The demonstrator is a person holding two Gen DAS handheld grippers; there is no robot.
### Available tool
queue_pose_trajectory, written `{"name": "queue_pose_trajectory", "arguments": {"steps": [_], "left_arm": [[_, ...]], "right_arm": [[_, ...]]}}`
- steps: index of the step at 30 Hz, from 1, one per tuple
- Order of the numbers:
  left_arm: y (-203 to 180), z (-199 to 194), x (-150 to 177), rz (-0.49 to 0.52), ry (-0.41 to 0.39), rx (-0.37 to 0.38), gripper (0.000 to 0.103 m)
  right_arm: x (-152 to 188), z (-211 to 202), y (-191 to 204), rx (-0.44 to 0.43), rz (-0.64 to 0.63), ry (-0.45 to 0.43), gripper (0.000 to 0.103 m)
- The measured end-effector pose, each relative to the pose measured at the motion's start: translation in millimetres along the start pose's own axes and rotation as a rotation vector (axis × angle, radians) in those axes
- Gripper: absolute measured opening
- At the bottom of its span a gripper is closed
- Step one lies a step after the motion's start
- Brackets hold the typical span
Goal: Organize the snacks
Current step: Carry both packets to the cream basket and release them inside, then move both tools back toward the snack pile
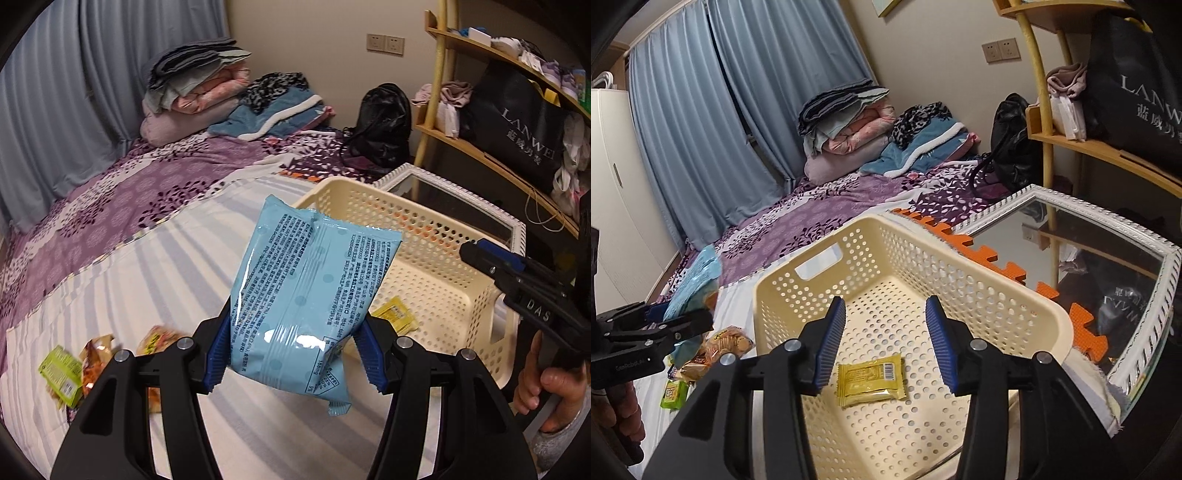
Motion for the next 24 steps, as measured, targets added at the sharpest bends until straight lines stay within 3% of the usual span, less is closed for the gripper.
{"name": "queue_pose_trajectory", "arguments": {"steps": [3,9,11,12,15,22,24], "left_arm": [[-16,13,-6,0.006,0.004,0.036,0.061],[-47,36,-14,0.017,0.014,0.102,0.062],[-51,41,-16,0.022,0.013,0.094,0.085],[-52,41,-18,0.018,0.002,0.09,0.087],[-50,39,-19,0.011,-0.007,0.097,0.087],[-27,33,-15,-0.025,0.003,0.054,0.087],[-20,29,-14,-0.036,0.003,0.043,0.087]], "right_arm": [[-1,-2,-6,0.005,0.007,-0.007,0.055],[-4,-6,-14,0.024,0.002,-0.026,0.056],[-4,-7,-16,0.025,0.009,-0.026,0.056],[-4,-7,-17,0.026,0.012,-0.026,0.056],[-4,-9,-21,0.035,0.018,-0.031,0.069],[-6,-9,-12,0.012,0.02,-0.044,0.07],[-7,-10,-6,-0.001,0.013,-0.05,0.08]]}}
Point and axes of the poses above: each gripper's, at about its wrist camera, not at the fingertips, and z roughly the way its jaws point, y to its left, x to its underside, the point moved 8 cm from there along z, roughly the way its jaws point, and after that the axes turned 12 degrees about -y, right-handed, at the moved point
